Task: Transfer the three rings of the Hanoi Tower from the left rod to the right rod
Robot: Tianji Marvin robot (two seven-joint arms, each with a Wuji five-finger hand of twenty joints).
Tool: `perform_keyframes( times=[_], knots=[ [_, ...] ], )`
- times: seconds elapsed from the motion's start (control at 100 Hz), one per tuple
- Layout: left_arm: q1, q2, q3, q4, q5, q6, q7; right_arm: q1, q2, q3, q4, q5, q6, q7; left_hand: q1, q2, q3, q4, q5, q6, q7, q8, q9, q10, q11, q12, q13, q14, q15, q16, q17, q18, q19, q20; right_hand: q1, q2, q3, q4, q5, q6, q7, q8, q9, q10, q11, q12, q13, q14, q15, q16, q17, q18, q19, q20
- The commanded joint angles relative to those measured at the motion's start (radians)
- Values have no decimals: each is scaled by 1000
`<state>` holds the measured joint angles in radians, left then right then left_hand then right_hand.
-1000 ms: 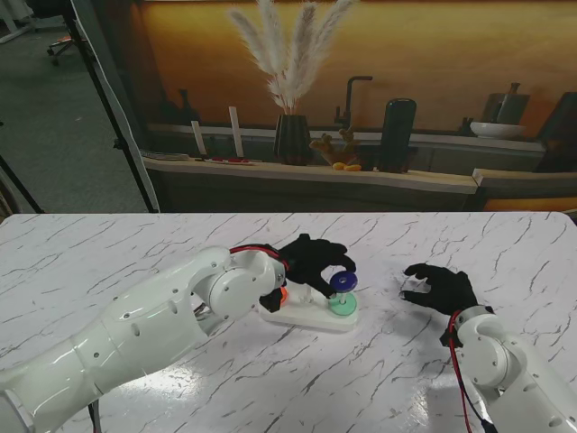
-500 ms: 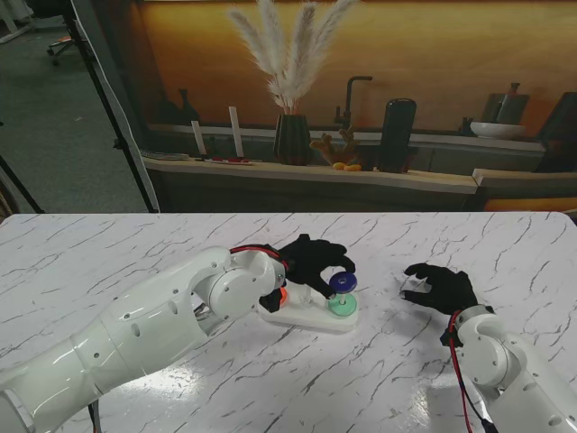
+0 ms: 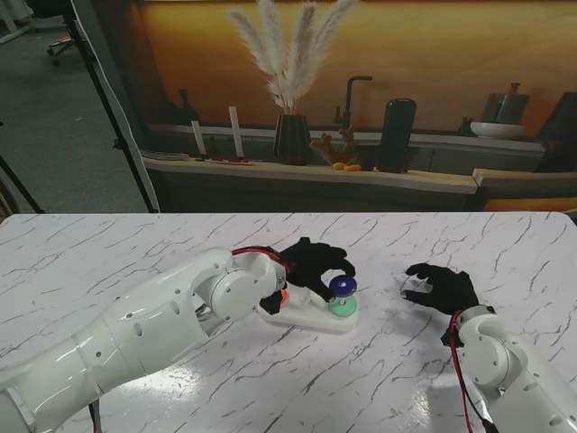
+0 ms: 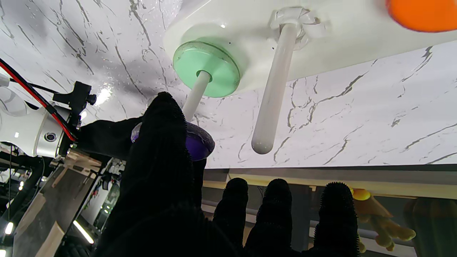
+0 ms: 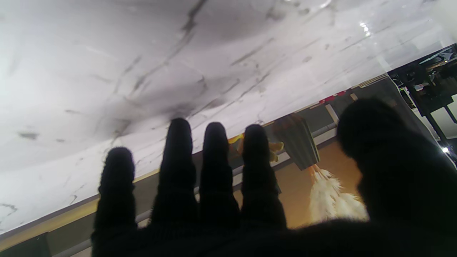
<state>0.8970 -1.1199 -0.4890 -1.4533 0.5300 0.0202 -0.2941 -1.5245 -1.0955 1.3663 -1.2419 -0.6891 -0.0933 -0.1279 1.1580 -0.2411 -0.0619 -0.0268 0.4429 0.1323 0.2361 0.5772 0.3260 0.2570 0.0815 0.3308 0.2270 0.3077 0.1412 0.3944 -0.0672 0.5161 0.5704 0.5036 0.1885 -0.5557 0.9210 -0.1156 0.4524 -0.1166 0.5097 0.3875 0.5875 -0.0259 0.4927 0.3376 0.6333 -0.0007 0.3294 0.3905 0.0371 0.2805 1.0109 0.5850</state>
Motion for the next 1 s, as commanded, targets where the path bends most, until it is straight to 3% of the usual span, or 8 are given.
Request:
perform_keyframes(
  times=[0.0,0.43,0.54,0.99],
  knots=[
    [-2,-4,6,13,-2,-17,-14,-9,-5,-5,7,2,-1,4,77,74,51,5,81,-63,121,47,17,-6,5,9,27,0,5,9,2,30,41,-2,11,-17,15,33,22,8,16,13,16,-1,16,4,16,18,20,7,-13,100,20,4],
    [1,-13,14,38,-4,-11,9,-8,-2,-6,9,-6,5,13,58,91,49,7,56,-39,89,28,16,-5,10,12,31,-1,13,13,3,29,61,2,14,-22,19,32,20,8,16,12,16,-1,16,3,16,18,21,7,-12,99,20,4],
    [2,-16,17,46,-4,-13,16,-7,-2,-6,10,-7,5,13,20,118,48,19,40,-16,22,-36,9,-2,10,11,27,-2,12,14,0,28,67,-1,15,-22,20,32,20,9,16,12,15,0,15,3,15,17,20,7,-12,99,20,4],
    [12,-16,15,54,2,-16,27,-5,-2,-10,16,-7,2,10,-19,66,48,30,3,12,-39,-92,-15,4,0,7,7,-3,1,8,-14,23,48,-13,15,-24,21,31,20,9,17,12,15,0,16,3,16,18,21,7,-12,99,20,3]
  ],
)
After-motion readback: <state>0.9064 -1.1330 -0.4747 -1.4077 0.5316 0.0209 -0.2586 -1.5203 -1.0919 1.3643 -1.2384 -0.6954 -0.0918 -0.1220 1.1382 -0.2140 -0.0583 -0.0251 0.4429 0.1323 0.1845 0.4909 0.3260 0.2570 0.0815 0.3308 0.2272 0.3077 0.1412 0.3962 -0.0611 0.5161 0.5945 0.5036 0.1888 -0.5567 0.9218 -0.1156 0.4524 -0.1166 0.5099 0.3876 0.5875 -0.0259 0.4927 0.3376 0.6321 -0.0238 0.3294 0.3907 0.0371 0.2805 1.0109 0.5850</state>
